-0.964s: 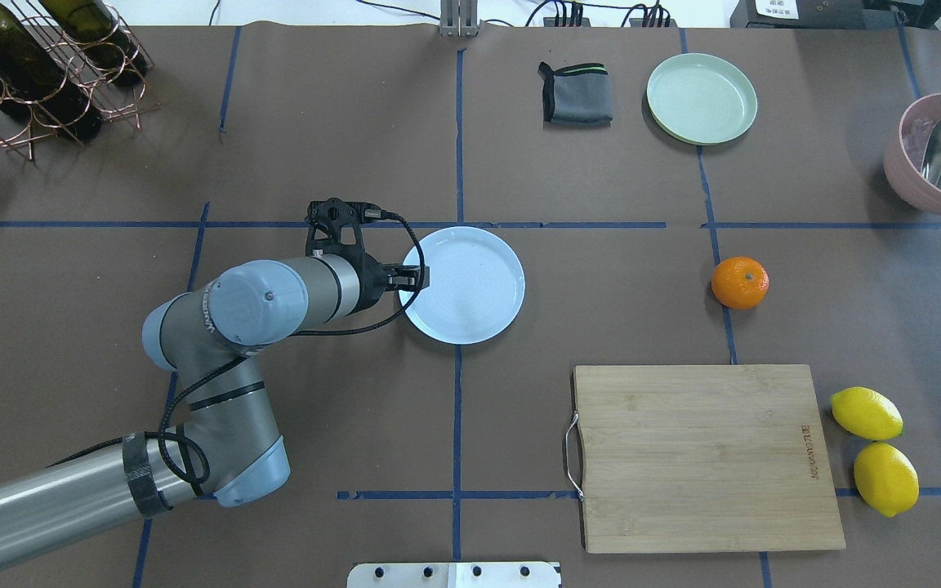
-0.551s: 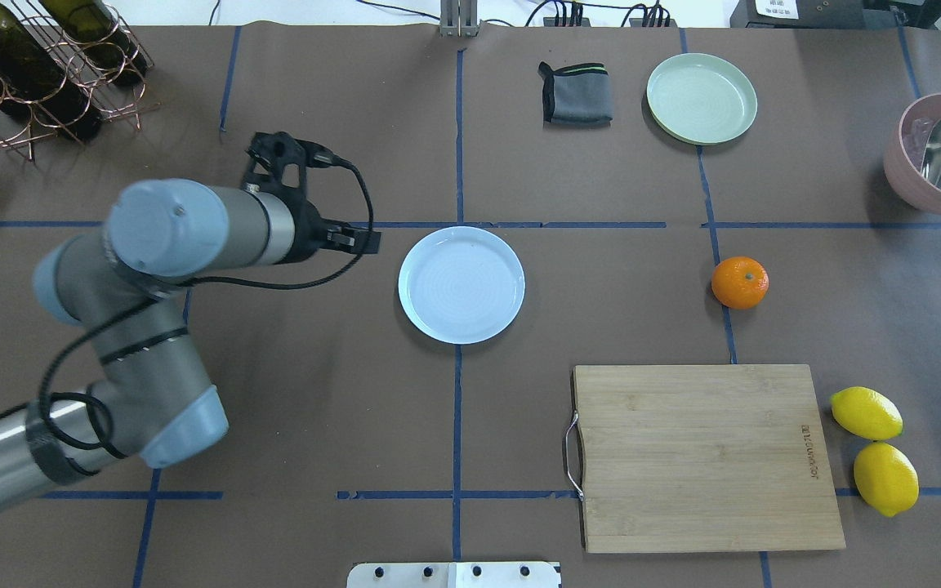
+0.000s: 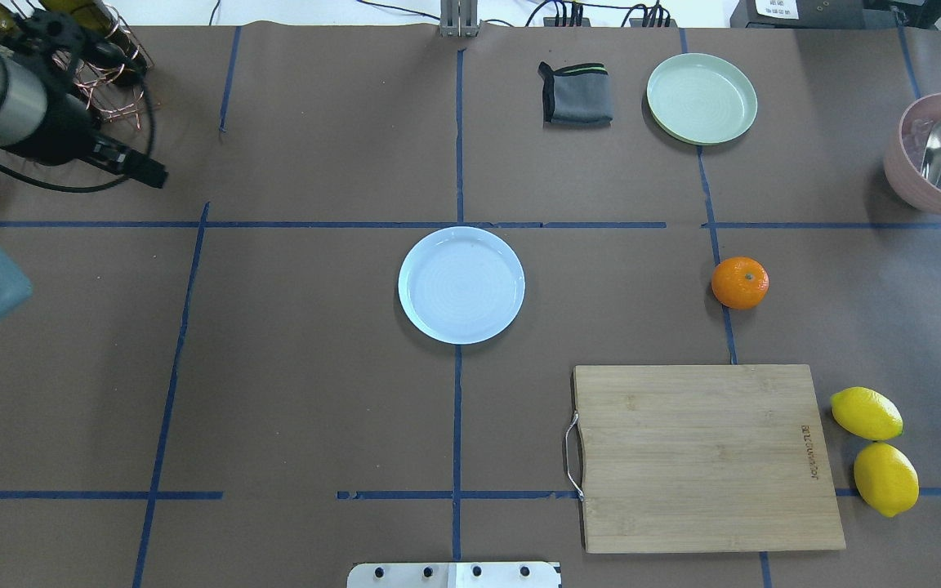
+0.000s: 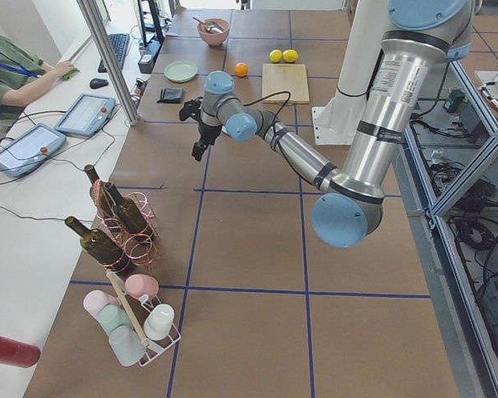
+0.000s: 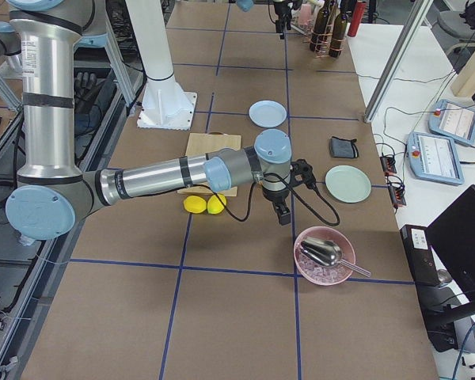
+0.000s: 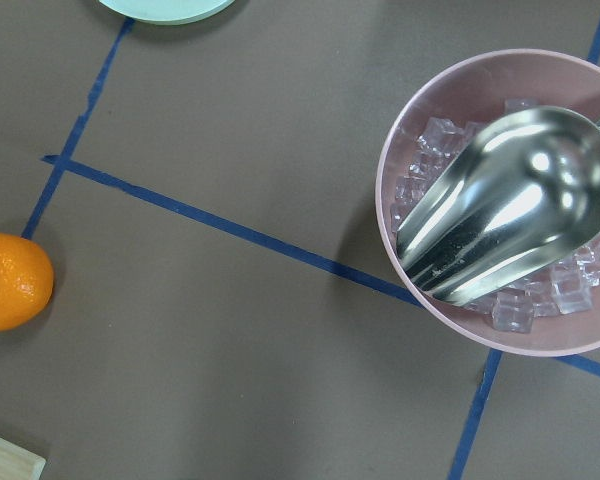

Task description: Pick orange to plate

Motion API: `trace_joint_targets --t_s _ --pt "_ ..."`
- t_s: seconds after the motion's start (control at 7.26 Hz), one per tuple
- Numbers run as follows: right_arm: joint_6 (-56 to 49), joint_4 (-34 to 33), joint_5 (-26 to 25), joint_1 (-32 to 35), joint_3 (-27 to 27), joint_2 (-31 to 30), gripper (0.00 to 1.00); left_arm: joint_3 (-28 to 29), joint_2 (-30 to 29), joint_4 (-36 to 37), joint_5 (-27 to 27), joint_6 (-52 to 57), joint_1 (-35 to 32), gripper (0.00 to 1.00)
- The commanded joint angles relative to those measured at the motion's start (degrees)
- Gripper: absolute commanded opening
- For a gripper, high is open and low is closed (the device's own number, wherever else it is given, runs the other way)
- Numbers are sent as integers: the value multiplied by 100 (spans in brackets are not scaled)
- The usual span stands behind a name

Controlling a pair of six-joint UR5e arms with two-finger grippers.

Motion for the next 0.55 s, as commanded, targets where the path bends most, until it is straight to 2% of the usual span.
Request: trace_joint_targets --t_s 0.0,0.14,0.28,0.41 --pt "5 4 -11 -29 53 20 100 450 746 662 -928 1915 -1519 100" --pt "5 4 -28 -38 54 12 100 766 818 1179 -1202 2855 -2126 100" --pt "14 4 -20 -56 54 29 100 856 1028 1532 -1187 3630 -2359 100" --pt "22 4 -20 -134 62 29 100 787 1500 1466 -1213 3872 -3022 100"
